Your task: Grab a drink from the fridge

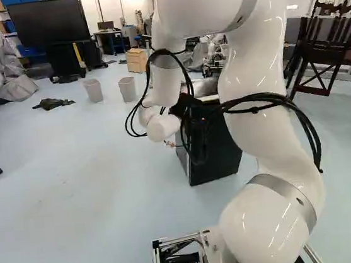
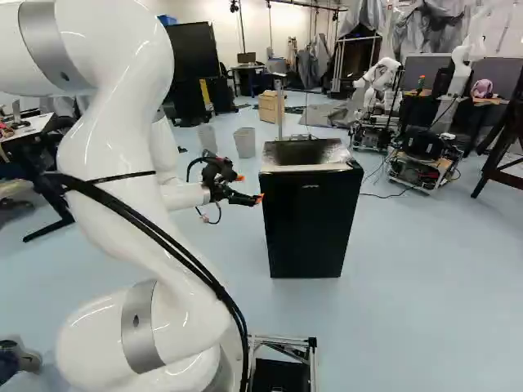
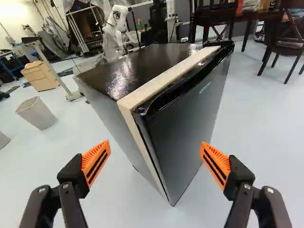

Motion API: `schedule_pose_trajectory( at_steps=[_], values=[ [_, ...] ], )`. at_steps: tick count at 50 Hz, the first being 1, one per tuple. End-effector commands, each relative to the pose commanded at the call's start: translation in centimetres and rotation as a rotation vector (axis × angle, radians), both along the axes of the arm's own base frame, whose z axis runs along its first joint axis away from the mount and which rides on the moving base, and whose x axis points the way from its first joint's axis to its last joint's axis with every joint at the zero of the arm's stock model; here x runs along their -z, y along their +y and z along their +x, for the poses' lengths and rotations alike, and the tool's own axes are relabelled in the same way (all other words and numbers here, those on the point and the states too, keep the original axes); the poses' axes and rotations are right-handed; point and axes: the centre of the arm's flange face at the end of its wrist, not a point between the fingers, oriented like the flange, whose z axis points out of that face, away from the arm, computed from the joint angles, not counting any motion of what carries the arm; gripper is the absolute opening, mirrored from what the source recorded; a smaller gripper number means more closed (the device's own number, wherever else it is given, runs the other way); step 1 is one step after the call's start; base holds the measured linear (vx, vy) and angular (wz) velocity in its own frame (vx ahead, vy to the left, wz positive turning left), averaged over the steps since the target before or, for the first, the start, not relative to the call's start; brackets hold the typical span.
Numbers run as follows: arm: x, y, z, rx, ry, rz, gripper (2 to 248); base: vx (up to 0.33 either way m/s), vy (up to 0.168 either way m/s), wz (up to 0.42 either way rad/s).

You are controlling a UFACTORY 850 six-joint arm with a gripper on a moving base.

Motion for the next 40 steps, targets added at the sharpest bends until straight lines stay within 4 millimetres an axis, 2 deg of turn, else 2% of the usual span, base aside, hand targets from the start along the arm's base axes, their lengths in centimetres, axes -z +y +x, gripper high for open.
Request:
schedule_pose_trajectory(
  at_steps=[40],
  values=[
    [0.1,-0.5,1.7,0.065,-0.017,0.010,247,0.000,0.000,0.000]
  ],
)
